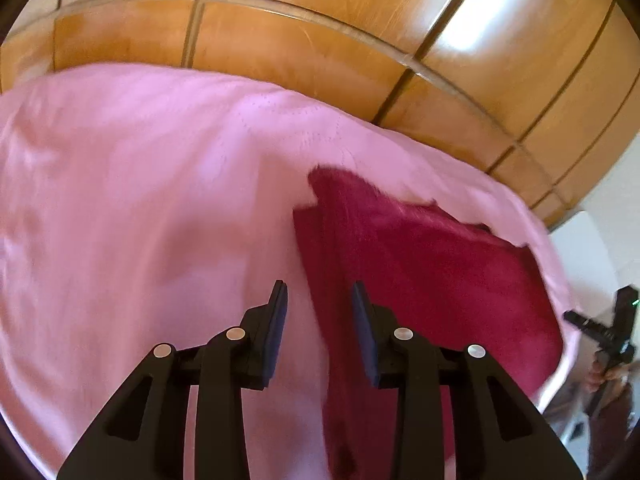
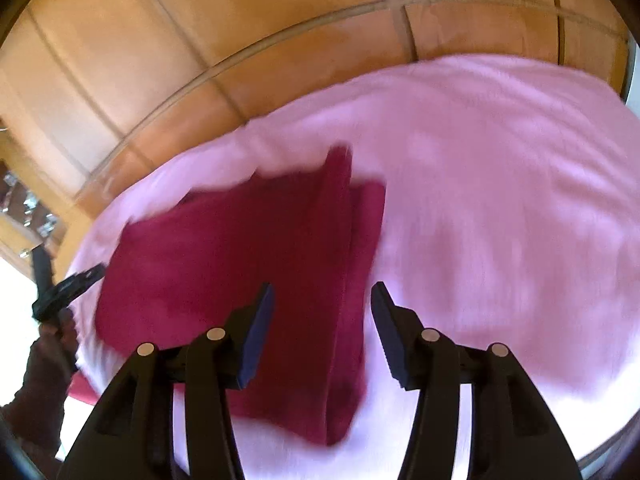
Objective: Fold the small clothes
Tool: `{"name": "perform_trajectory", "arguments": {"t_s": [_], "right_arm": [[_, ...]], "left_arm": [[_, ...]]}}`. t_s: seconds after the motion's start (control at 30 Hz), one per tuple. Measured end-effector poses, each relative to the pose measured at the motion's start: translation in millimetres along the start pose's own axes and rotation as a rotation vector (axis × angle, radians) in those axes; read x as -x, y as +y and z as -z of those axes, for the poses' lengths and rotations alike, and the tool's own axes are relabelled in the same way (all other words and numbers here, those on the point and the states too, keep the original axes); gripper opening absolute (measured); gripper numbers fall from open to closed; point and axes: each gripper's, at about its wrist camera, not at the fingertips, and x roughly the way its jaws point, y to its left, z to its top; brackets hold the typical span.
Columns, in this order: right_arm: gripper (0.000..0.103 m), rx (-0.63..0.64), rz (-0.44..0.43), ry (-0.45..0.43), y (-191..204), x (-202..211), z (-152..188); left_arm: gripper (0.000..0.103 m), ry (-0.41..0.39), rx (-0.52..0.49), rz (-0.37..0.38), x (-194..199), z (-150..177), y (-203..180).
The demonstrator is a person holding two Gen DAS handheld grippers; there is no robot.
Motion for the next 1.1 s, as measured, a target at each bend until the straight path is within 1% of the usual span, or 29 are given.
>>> {"name": "perform_trajectory", "arguments": {"t_s": [0.03,0.07,0.1,0.17,0.2,0.27,0.3,0.37,0.4,0.43,0.47,0.5,0.53,0.57,0.6,0.67,0.7,0.77,0.8,0.83,0.87,0.9,0.93,0.97,1.0,1.03,1.07,1.1], "right_arm": [[0.051,0.007,-0.001,0.011,1,3,9],[0.051,0.010,-0.010,0.032,2,6,22],[0.051,0.005,-0.023,0.048,2,7,33],[0.051,0.009,-0.033,0.081,4,-1,49],[0.050,0.012,-0.024,0.089,7,-8,53],[0.046,-0.006,-0.024,0.085,8,-16,56],[0.041,-0.020,-0.027,0.080,9,-19,55],[0.021,-0.013,0.011,0.096,11,-26,50],[0.015,-0.010,0.031,0.105,11,-24,50],[0.011,-0.012,0.035,0.098,10,-18,52],[0.011,-0.011,0.042,0.085,8,-10,52],[0.009,-0.013,0.048,0.073,5,-4,53],[0.008,-0.022,0.057,0.066,-1,1,55],[0.008,-0.033,0.071,0.075,-7,0,58],[0.007,-0.046,0.088,0.102,-14,-8,61],[0.007,-0.064,0.106,0.148,-21,-29,68],[0.007,-0.069,0.104,0.137,-21,-31,69],[0.009,-0.081,0.101,0.116,-19,-27,67],[0.012,-0.067,0.112,0.115,-16,-25,67],[0.020,-0.055,0.126,0.117,-14,-23,67],[0.025,-0.043,0.151,0.115,-11,-19,67],[0.036,-0.036,0.170,0.107,-9,-15,65],[0.046,-0.026,0.194,0.087,-5,-10,63],[0.050,-0.013,0.209,0.064,2,-7,60],[0.054,-0.002,0.214,0.043,8,-4,57],[0.056,0.013,0.212,0.022,15,-1,52],[0.059,0.030,0.205,0.007,22,0,47],[0.066,0.046,0.199,-0.006,29,-2,43]], "left_arm": [[0.050,0.005,0.005,0.021,7,8,2],[0.054,0.007,0.006,0.041,13,17,3],[0.057,0.004,-0.001,0.059,21,28,3],[0.057,0.011,-0.026,0.094,30,47,1],[0.057,0.022,-0.039,0.112,32,56,-3],[0.057,0.031,-0.064,0.121,33,71,-8],[0.057,0.037,-0.086,0.114,31,77,-12],[0.057,0.044,-0.094,0.109,26,83,-15],[0.057,0.045,-0.095,0.113,23,86,-16],[0.047,0.055,-0.111,0.105,20,88,-18],[0.020,0.069,-0.139,0.086,16,89,-21],[0.011,0.080,-0.178,0.055,12,91,-25],[0.010,0.075,-0.206,0.025,12,92,-28],[0.008,0.074,-0.227,0.018,11,94,-29],[0.008,0.074,-0.243,0.020,12,94,-29],[0.008,0.078,-0.245,0.024,12,93,-24],[0.008,0.084,-0.235,0.035,12,94,-19],[0.009,0.085,-0.214,0.049,17,94,-11],[0.009,0.078,-0.182,0.067,22,94,-4],[0.009,0.068,-0.148,0.083,28,95,5],[0.009,0.055,-0.119,0.072,33,96,12],[0.009,0.045,-0.086,0.070,38,97,21],[0.009,0.036,-0.050,0.083,42,98,29],[0.009,0.027,-0.016,0.100,46,99,35],[0.011,0.014,0.023,0.120,52,101,43],[0.022,0.004,0.045,0.131,56,102,46],[0.035,-0.014,0.065,0.137,60,103,49],[0.041,-0.025,0.075,0.144,62,104,48]]}}
